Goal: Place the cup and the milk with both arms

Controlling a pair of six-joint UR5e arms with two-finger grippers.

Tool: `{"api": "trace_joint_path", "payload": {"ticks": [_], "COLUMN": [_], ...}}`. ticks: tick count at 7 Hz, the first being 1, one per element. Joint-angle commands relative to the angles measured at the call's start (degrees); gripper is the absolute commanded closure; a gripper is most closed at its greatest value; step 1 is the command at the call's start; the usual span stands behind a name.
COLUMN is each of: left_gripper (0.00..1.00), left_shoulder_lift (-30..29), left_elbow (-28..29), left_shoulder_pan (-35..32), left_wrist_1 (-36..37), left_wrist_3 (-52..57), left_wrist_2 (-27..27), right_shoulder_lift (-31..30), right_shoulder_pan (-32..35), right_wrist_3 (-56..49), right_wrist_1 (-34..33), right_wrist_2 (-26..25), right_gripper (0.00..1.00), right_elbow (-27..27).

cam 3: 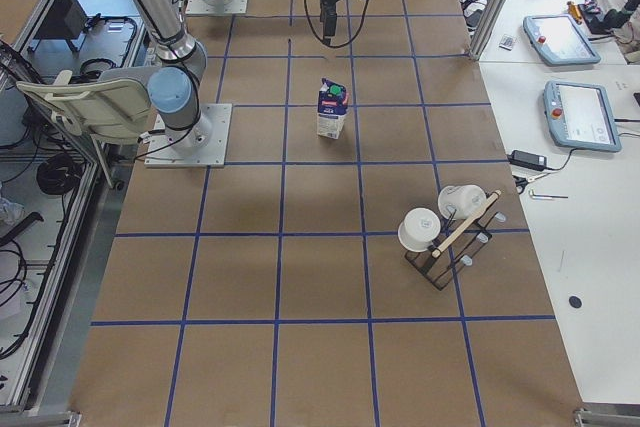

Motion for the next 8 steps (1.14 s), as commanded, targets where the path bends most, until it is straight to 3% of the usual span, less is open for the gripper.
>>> {"api": "trace_joint_path", "payload": {"ticks": [1, 5, 7, 8], "left_gripper": [0.0, 0.0, 0.0, 0.0], "left_shoulder_lift": [0.04, 0.04, -0.14, -0.75], "left_elbow": [-0.1, -2.46, -12.44, -18.41], "left_shoulder_pan": [-0.04, 0.05, 4.25, 6.45], "left_wrist_1": [-0.05, -0.83, 3.26, 6.08], "left_wrist_3": [0.11, 5.21, 7.38, 10.19], "left_wrist_2": [0.37, 0.82, 0.73, 3.77], "right_shoulder_lift": [0.06, 0.76, 2.34, 3.04], "right_shoulder_pan": [0.0, -0.35, -3.23, -5.51], "right_wrist_3": [0.0, 0.09, 0.26, 0.35], "right_wrist_1": [-0.09, -1.13, -4.63, -5.88], "right_wrist_2": [0.07, -0.36, -0.28, -0.1], "right_gripper": [0.0, 0.0, 0.0, 0.0], "right_elbow": [-0.01, -0.45, -0.28, 0.16]}}
